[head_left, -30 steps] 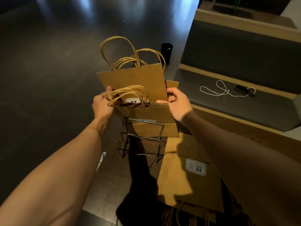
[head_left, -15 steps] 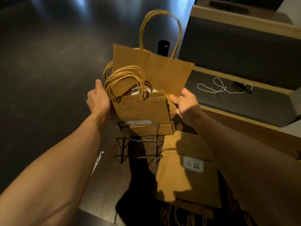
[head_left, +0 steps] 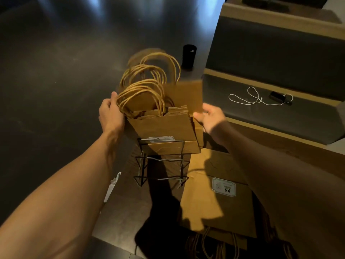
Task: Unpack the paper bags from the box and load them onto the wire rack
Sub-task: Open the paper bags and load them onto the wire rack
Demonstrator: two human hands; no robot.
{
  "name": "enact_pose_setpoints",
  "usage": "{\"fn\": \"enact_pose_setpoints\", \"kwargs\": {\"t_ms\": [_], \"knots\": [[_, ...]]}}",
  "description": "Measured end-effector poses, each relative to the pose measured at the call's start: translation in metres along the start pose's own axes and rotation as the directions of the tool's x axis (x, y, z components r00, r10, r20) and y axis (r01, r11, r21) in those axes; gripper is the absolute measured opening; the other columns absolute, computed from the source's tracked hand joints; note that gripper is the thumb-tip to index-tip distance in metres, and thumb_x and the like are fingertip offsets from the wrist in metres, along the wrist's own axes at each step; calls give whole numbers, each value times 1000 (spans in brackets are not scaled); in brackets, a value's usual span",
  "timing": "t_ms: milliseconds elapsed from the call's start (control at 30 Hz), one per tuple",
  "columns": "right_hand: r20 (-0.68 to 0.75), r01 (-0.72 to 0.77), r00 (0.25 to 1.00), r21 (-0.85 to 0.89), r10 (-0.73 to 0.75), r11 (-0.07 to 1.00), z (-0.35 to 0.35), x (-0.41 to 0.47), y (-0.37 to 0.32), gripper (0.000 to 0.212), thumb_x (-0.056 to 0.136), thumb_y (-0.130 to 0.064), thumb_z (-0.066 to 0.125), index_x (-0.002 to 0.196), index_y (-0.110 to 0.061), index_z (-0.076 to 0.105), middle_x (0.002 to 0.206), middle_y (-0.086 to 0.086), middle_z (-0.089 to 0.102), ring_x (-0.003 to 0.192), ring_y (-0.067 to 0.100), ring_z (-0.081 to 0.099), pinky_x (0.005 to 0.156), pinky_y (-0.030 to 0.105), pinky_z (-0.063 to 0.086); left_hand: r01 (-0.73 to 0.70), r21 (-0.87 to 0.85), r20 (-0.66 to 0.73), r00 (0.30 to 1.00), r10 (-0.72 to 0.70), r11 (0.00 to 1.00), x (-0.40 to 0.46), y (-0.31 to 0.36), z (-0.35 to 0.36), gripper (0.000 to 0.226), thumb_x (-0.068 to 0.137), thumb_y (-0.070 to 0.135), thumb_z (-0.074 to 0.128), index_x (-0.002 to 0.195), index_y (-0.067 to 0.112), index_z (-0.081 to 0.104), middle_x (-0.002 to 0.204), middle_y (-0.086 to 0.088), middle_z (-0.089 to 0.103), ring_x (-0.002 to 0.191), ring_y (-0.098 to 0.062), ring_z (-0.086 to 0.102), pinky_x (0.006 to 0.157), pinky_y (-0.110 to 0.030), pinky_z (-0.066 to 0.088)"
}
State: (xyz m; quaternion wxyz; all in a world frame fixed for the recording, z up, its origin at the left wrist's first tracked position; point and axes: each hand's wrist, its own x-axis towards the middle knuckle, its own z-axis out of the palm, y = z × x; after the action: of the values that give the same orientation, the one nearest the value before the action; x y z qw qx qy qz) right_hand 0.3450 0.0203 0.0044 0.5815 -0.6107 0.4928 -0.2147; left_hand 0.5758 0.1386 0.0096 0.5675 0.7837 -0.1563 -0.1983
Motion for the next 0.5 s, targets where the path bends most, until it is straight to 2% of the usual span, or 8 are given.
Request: {"fn": "enact_pose_setpoints", "kwargs": {"t_ms": [67, 133, 167, 233, 333, 367, 433, 500], "knots": [[7, -49, 999, -25, 49, 998, 2, -3, 15, 52, 97, -11, 54, 147, -10, 39, 146, 10, 46, 135, 27, 44, 113, 48, 36, 15, -78, 32, 999, -13, 997, 2, -3, -2, 32, 104, 50, 35, 86, 31, 53, 90, 10, 57, 86, -6, 54, 75, -22, 43], [-4, -86, 996, 0, 86, 996, 4, -7, 25, 53, 97, -10, 54, 147, -10, 38, 146, 8, 46, 135, 25, 44, 113, 45, 36, 76, -224, 36, 997, -69, 972, 3, -11, -6, 45, 93, 69, 36, 97, 30, 59, 106, 2, 65, 102, -14, 61, 97, -36, 48], [-43, -110, 993, 7, 110, 994, 6, -6, 29, 52, 97, -10, 55, 147, -9, 40, 144, 9, 49, 132, 25, 47, 112, 44, 38, 119, -286, 34, 993, -114, 951, 4, -20, -7, 56, 84, 78, 38, 103, 30, 61, 115, -3, 66, 109, -18, 62, 102, -44, 48], [-97, -148, 983, 100, 158, 984, 7, -7, 36, 46, 96, -10, 58, 141, -9, 46, 130, 6, 57, 119, 20, 55, 107, 39, 42, 148, -328, 71, 989, -131, 933, -5, -37, -6, 66, 78, 79, 42, 116, 28, 57, 126, -6, 63, 118, -20, 60, 106, -48, 46], [-67, -208, 973, 170, 222, 963, 10, -13, 40, 21, 99, -7, 52, 118, -8, 60, 98, 5, 62, 85, 11, 65, 77, 21, 52, 158, -333, 95, 987, -133, 930, -21, -44, 0, 80, 77, 77, 47, 133, 20, 49, 131, -2, 59, 122, -17, 56, 109, -45, 43], [-61, -228, 970, 126, 237, 965, 12, -10, 44, 18, 100, -8, 50, 115, -9, 60, 98, 5, 61, 88, 12, 63, 70, 19, 48, 178, -341, 95, 983, -155, 923, -21, -46, 1, 91, 72, 82, 49, 138, 20, 49, 134, -1, 59, 124, -17, 55, 111, -45, 42], [-106, -285, 952, 43, 288, 958, 15, -10, 49, 10, 100, -17, 53, 106, -16, 60, 94, 0, 56, 96, 16, 56, 69, 19, 44, 215, -343, 77, 977, -201, 914, -10, -51, 4, 97, 62, 87, 54, 137, 25, 55, 136, 2, 59, 125, -17, 55, 112, -45, 40], [-151, -322, 930, 99, 334, 941, 16, -6, 52, 20, 98, -20, 57, 117, -14, 59, 102, 1, 53, 114, 22, 54, 90, 31, 50, 262, -336, 75, 965, -251, 905, 1, -49, 5, 83, 59, 84, 59, 120, 27, 65, 123, 2, 67, 114, -19, 62, 106, -47, 46]]}}
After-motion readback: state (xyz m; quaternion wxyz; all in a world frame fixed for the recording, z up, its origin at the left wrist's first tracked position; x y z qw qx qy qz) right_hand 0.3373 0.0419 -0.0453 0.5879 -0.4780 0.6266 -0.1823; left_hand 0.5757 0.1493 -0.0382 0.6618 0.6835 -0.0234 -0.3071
